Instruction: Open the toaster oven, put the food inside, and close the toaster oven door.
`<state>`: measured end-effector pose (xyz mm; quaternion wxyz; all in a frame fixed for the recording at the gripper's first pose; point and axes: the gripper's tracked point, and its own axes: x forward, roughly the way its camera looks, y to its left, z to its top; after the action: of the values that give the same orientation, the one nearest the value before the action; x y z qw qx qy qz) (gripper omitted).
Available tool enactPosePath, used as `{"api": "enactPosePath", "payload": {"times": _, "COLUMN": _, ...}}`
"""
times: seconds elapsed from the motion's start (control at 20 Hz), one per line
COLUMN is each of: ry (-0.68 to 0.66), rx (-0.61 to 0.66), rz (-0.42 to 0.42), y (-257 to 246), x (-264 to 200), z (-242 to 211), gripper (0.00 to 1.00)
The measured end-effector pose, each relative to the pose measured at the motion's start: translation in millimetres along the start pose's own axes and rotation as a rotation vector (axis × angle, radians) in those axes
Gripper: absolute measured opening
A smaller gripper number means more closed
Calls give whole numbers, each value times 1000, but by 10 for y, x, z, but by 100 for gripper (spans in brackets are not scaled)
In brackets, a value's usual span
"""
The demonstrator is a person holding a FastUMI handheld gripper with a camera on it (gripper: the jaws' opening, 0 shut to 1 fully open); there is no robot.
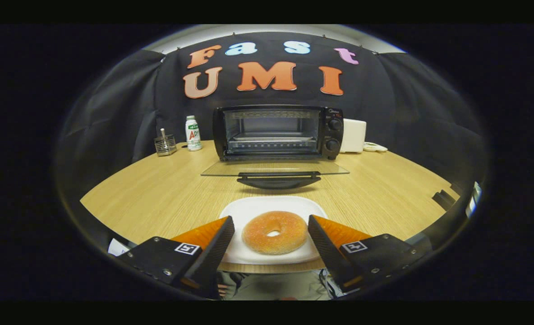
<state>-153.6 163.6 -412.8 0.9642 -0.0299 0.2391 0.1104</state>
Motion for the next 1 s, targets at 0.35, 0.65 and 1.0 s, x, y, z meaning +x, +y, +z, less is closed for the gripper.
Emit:
{"api": "enactPosePath", "payload": {"times": 0.35, "ry": 42, "rx": -18, "rz": 27, "y": 34, "x": 72, "z": -92, "gripper": 94}}
{"api": "enactPosePath", "payload": {"times": 0.65, "ry": 54, "rx": -35, "rz": 54, "y": 44, "x": 95, "z": -109, "gripper": 93}}
{"api": "enactPosePath", "payload": {"times": 1.0, "ry": 63, "rx": 0, "rz": 44, "y": 48, "x": 130, "z": -69, "gripper": 83}}
